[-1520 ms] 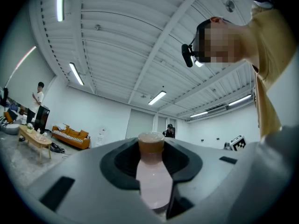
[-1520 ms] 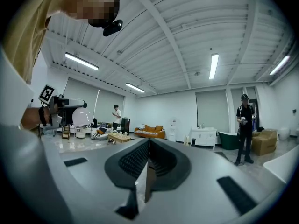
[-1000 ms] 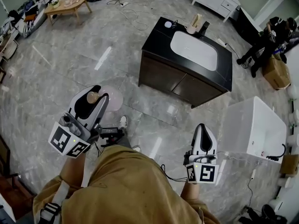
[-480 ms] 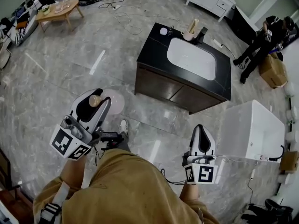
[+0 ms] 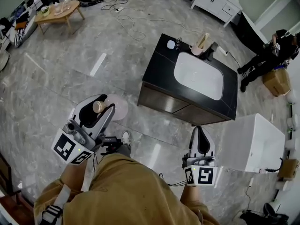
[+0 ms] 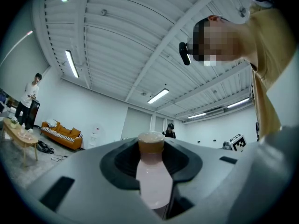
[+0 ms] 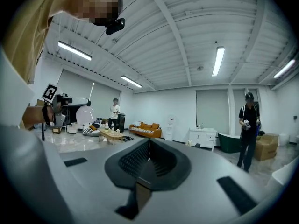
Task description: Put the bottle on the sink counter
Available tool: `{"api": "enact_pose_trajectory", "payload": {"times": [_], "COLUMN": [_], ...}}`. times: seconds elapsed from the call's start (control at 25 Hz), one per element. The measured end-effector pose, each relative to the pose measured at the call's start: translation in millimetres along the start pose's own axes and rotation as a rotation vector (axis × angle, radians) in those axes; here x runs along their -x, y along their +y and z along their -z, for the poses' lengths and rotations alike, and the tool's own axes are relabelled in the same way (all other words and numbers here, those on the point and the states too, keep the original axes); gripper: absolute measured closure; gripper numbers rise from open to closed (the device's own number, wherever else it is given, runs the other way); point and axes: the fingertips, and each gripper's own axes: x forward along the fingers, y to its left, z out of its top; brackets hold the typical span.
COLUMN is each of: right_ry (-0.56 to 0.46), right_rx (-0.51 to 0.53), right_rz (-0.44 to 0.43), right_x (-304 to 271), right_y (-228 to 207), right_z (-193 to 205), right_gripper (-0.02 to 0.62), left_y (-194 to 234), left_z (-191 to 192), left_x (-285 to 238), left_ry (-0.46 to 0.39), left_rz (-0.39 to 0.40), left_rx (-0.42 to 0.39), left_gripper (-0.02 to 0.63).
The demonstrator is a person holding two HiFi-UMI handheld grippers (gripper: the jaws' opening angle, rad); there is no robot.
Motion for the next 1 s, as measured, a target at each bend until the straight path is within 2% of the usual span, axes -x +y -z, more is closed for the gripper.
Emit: {"api": "enact_pose_trajectory", "payload": {"times": [0.52,1.0], "right_ry": [0.020,0.035], "right_rx": [0.019,0.020], "right_rz": [0.082,0.145], "right_x": [-61.0,-57.2], "right_y": [4.0,-7.5], "right_z": [-24.1,-20.6], "right_gripper": [0.589,0.589], "left_y": [69.6,73.1], "left_z": [-0.9,5.5], "left_x": [-46.9,-70.0], "left_ry": [0.006,-0.010], "left_rz": [0.070,0.120], "left_rx": [0.044,0.071], "left_gripper": [0.479,0.479]}}
